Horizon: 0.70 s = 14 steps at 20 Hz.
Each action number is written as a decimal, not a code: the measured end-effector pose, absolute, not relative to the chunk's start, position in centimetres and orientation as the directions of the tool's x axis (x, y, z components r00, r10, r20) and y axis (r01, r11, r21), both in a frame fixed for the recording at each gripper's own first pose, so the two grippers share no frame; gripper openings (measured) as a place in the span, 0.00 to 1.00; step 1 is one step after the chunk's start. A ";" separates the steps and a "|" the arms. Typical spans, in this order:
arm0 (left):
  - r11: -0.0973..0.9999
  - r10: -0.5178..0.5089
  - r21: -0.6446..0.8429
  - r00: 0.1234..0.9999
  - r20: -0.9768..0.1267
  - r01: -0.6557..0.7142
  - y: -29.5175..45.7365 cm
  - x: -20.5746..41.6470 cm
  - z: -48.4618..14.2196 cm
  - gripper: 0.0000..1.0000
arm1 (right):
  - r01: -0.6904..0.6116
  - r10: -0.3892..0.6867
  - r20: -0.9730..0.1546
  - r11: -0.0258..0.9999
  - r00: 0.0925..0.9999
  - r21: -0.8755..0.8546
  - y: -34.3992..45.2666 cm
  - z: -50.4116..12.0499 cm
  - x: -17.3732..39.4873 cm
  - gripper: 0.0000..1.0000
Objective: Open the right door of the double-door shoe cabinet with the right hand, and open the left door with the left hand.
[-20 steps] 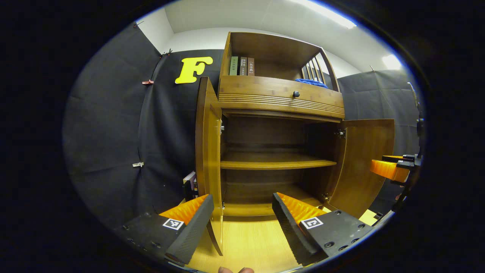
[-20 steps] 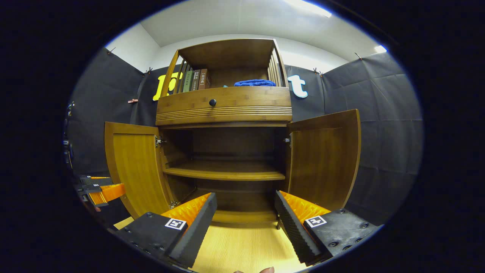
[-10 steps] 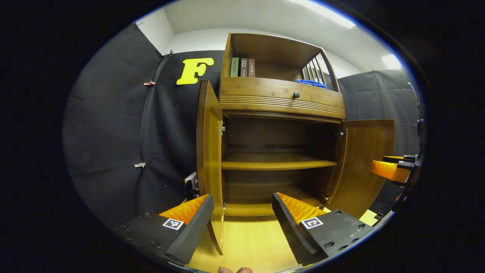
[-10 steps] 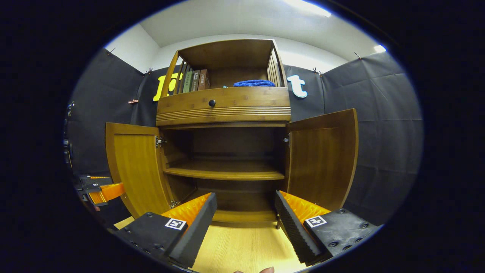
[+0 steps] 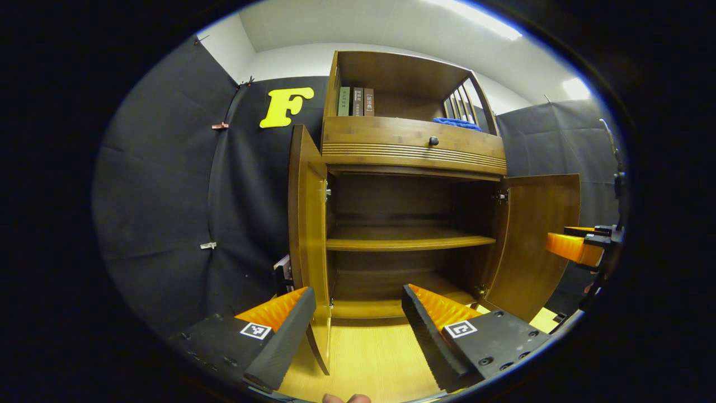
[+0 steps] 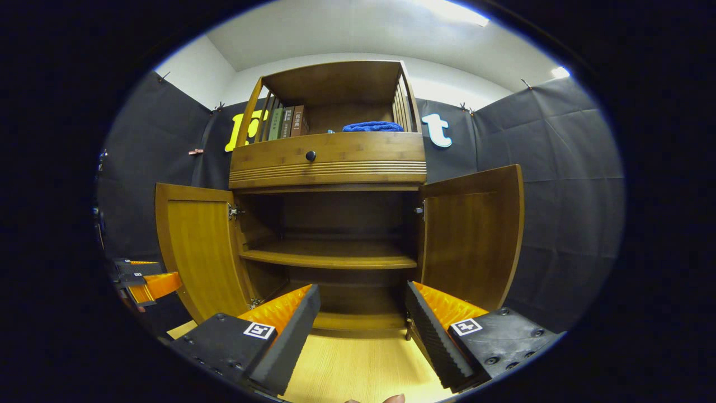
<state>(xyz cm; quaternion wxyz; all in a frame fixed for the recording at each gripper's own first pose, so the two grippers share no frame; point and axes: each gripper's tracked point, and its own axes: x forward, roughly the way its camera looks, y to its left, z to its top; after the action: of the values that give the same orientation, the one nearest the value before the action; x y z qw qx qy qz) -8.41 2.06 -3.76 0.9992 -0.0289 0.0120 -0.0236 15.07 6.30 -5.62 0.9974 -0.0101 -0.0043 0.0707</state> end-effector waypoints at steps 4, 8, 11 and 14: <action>0.999 -0.038 -0.039 0.999 -0.015 0.038 1.3 -8.2 -3.6 0.96 | -0.038 0.048 0.098 0.994 0.994 -0.102 3.7 -4.0 15.9 0.95; 0.999 -0.043 -0.032 0.999 0.000 0.043 0.0 -8.2 -3.7 0.96 | 0.007 0.009 0.094 0.986 0.996 -0.168 2.6 -3.7 18.0 0.98; 0.999 -0.031 -0.032 1.000 0.006 0.031 -0.7 -8.8 -3.7 0.96 | 0.011 0.004 0.074 0.980 0.997 -0.198 2.4 -4.0 19.5 0.98; 0.999 -0.034 -0.041 0.999 -0.008 0.034 -1.7 -9.6 -4.1 0.96 | -0.037 0.038 0.007 0.990 0.999 -0.139 4.3 -5.1 20.8 0.98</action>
<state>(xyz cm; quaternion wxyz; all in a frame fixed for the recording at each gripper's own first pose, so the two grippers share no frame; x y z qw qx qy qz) -9.55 -1.66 -4.08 0.9996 -0.0205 0.0046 -0.0169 20.82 4.31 -5.14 0.9974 -0.0698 -0.0050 0.0187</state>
